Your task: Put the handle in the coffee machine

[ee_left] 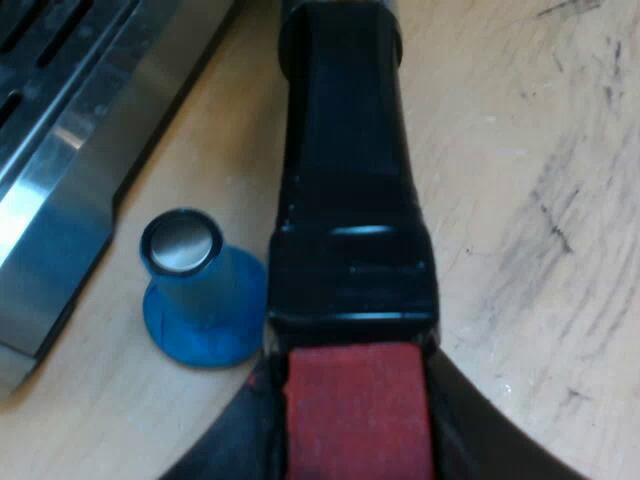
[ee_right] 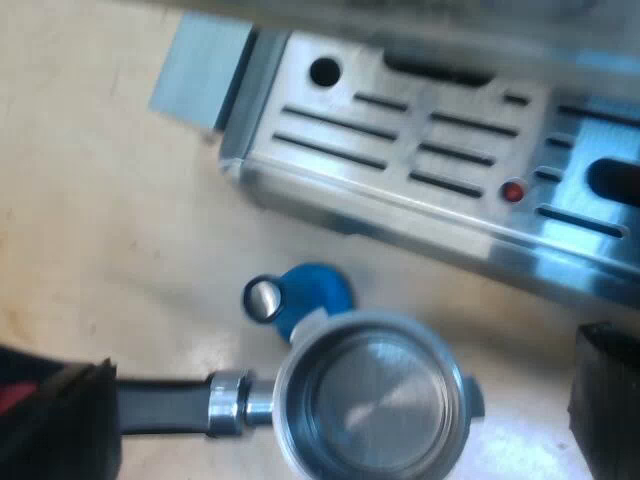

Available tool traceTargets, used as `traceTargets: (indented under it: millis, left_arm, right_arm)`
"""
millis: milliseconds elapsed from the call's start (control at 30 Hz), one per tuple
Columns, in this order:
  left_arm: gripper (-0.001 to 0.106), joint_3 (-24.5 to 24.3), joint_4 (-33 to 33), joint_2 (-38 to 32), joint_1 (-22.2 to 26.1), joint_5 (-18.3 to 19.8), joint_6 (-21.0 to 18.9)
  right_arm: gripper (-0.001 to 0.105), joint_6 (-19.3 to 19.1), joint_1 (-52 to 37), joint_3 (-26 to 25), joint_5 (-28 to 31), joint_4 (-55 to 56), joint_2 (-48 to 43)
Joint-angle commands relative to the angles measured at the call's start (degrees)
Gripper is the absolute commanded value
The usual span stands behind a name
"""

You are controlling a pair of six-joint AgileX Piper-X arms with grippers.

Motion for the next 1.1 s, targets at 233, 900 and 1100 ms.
traceTargets:
  millis: [233,900,1100]
  left_arm:
    - [0.0,-0.4,7.3,-2.8,6.3,2.4,2.2]
    - [0.0,-6.2,10.5,-2.6,21.4,2.1,9.0]
    - [0.0,-6.2,9.5,-0.5,28.1,5.6,12.0]
  right_arm:
    - [0.092,-0.2,12.8,-0.5,24.3,0.2,-1.5]
    - [0.092,9.9,33.0,6.7,59.4,-7.6,-2.1]
    - [0.092,9.3,34.6,14.5,61.7,-23.4,-1.7]
